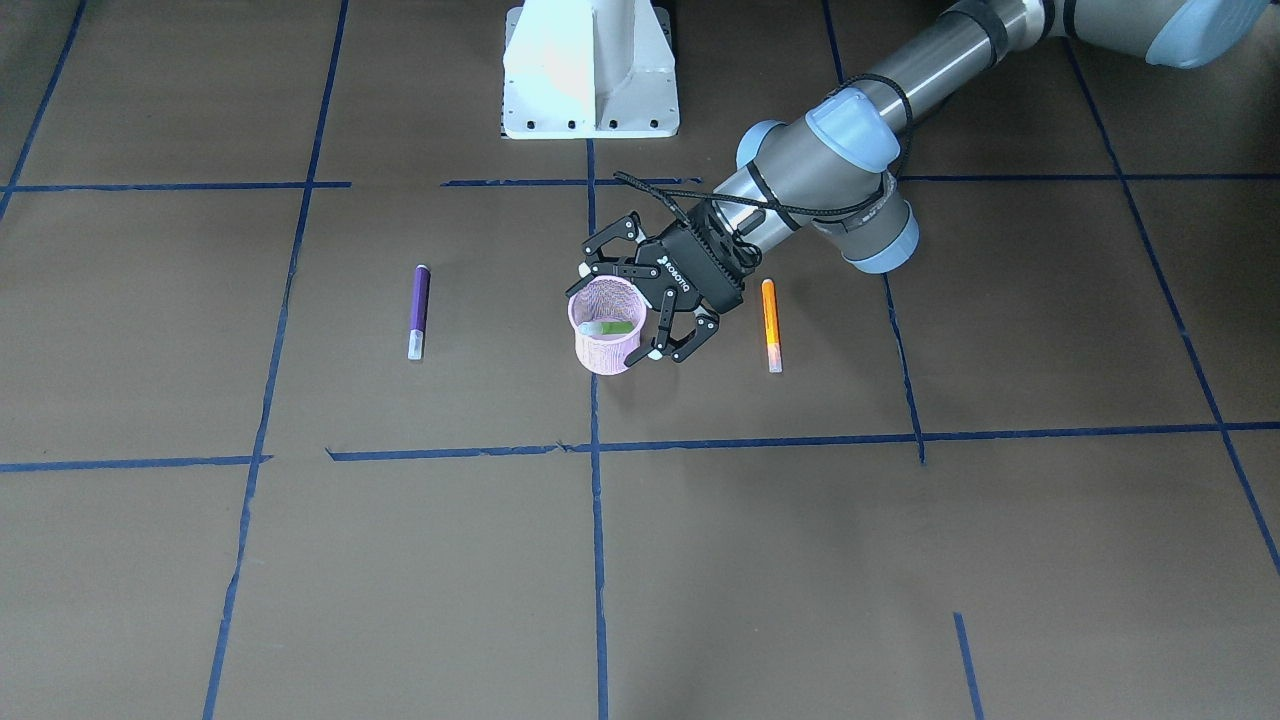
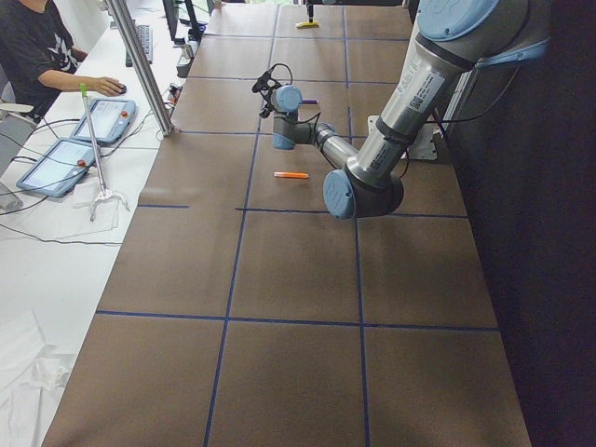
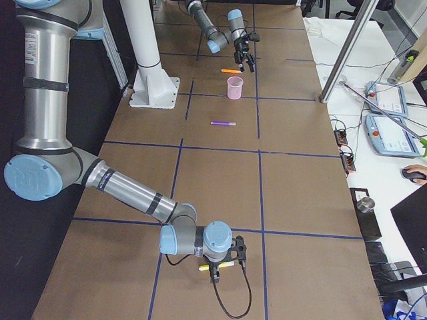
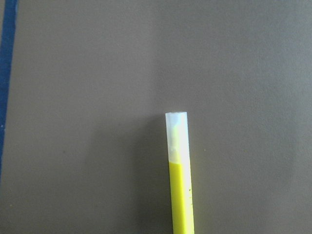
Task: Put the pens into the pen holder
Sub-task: 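Open the left gripper to drop the highlighter into the cup, then move the left gripper back toward the orange highlighter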
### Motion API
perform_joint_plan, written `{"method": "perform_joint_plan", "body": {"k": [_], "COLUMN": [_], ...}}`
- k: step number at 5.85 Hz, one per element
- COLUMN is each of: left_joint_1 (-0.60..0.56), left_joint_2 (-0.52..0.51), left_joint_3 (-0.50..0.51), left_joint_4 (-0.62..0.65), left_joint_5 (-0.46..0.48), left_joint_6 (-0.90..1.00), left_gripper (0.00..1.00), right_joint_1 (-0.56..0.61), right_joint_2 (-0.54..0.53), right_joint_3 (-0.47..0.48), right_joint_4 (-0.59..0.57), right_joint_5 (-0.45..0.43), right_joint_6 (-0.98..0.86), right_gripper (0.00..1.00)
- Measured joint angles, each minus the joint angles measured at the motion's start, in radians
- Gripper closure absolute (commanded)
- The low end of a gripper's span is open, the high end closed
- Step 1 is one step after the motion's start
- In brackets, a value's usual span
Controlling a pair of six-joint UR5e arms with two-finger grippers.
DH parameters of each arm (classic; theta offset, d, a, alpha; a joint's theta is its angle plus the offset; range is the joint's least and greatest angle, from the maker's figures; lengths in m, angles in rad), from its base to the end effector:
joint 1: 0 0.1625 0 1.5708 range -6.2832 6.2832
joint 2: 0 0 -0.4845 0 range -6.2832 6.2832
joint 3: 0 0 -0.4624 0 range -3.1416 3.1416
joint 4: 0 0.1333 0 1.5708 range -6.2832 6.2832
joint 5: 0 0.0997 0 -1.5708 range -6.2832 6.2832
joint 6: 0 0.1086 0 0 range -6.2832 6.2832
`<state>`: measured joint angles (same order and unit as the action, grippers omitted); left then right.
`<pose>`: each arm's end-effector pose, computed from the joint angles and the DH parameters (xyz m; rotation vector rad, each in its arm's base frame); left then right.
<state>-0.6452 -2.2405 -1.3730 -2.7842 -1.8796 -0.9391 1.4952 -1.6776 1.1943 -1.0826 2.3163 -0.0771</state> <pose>0.5821 -0.5636 0.2213 0.8091 1.4791 0.2499 0.0249 -0.4611 0.9384 0.0052 -0.7462 -0.1474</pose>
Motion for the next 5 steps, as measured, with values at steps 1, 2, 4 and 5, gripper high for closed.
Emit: {"method": "perform_joint_plan", "body": {"k": [1,2,4,5], "left_joint_1": [-0.054,-0.135,-0.221,-0.23], "left_joint_2": [0.0,0.002,0.005,0.004], "left_joint_3": [-0.051,-0.137,-0.219,-0.226], "left_joint_4": [0.139,0.364,0.672,0.778], "left_joint_5": [-0.055,-0.169,-0.33,-0.361], "left_joint_6": [-0.02,-0.022,-0.018,-0.016], "left_gripper": [0.0,0.0,0.0,0.0], "right_joint_1": [-0.001,-0.001,-0.001,-0.001], "right_joint_2": [0.001,0.001,0.002,0.002], "right_joint_3": [0.006,0.013,0.014,0.004], "right_joint_4": [0.0,0.0,0.001,0.001], "right_joint_5": [0.0,0.01,0.025,0.021], "right_joint_6": [0.0,0.001,0.002,-0.001], "right_gripper": [0.0,0.0,0.0,0.0]}}
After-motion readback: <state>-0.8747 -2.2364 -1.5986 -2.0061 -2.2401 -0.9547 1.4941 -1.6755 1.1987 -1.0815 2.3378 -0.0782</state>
